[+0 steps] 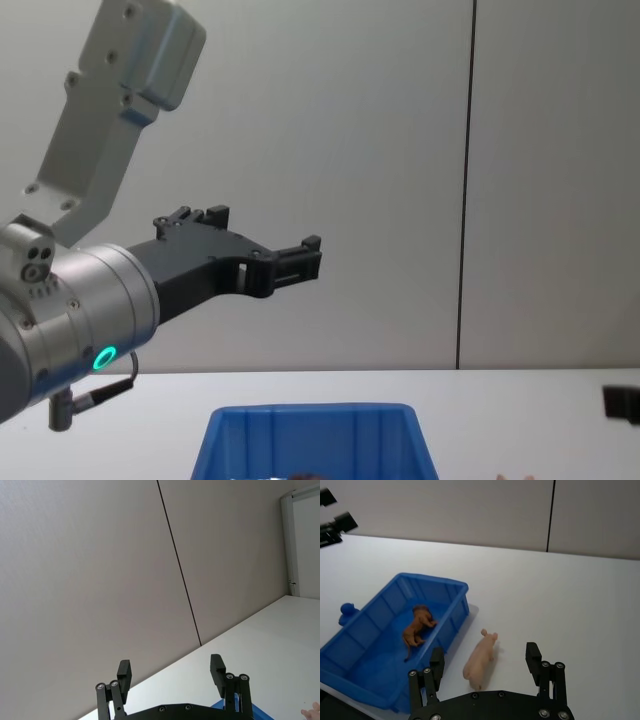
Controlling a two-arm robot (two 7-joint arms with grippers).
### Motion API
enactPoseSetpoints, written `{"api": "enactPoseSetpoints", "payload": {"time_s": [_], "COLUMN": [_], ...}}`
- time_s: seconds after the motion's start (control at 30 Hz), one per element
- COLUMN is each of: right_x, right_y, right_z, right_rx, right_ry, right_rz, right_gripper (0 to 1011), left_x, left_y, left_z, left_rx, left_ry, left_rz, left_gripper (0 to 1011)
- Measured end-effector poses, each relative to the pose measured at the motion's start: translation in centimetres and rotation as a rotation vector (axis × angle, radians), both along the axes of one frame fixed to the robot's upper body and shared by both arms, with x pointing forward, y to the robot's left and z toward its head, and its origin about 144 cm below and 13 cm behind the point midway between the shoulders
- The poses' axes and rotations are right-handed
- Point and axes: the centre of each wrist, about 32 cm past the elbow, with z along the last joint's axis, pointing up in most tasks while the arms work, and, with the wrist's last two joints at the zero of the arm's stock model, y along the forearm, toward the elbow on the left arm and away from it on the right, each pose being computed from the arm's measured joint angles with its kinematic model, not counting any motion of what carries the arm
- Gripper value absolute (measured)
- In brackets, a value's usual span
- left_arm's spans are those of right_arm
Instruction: Pick up the two dolls from the table and place them into the box.
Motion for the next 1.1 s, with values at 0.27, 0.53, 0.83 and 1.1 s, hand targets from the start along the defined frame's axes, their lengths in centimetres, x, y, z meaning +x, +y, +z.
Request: {"api": "enactPoseSetpoints", "payload": {"time_s": [0.27, 0.53, 0.83, 1.1], "right_x": [-0.4, 0.1, 0.8, 1.8], "right_y": [-0.2, 0.8, 2.3, 3.9], "right_z": [-0.8, -1.8, -3.5, -4.9], "right_rx": [-0.026, -0.048, -0.083, -0.112], "right_ry": [0.034, 0.048, 0.08, 0.106], "right_rz": [-0.006, 0.013, 0.01, -0.008], "right_gripper": [1001, 1001, 1001, 1001], "left_x": [0.0, 0.0, 0.0, 0.0], "left_y": [0.0, 0.0, 0.0, 0.0], "left_z": [0.0, 0.0, 0.0, 0.0], "left_rx": [0.0, 0.0, 0.0, 0.0], "left_ry": [0.0, 0.0, 0.0, 0.0], "left_rz": [0.0, 0.0, 0.0, 0.0], "left_gripper": [1001, 1001, 1001, 1001]}}
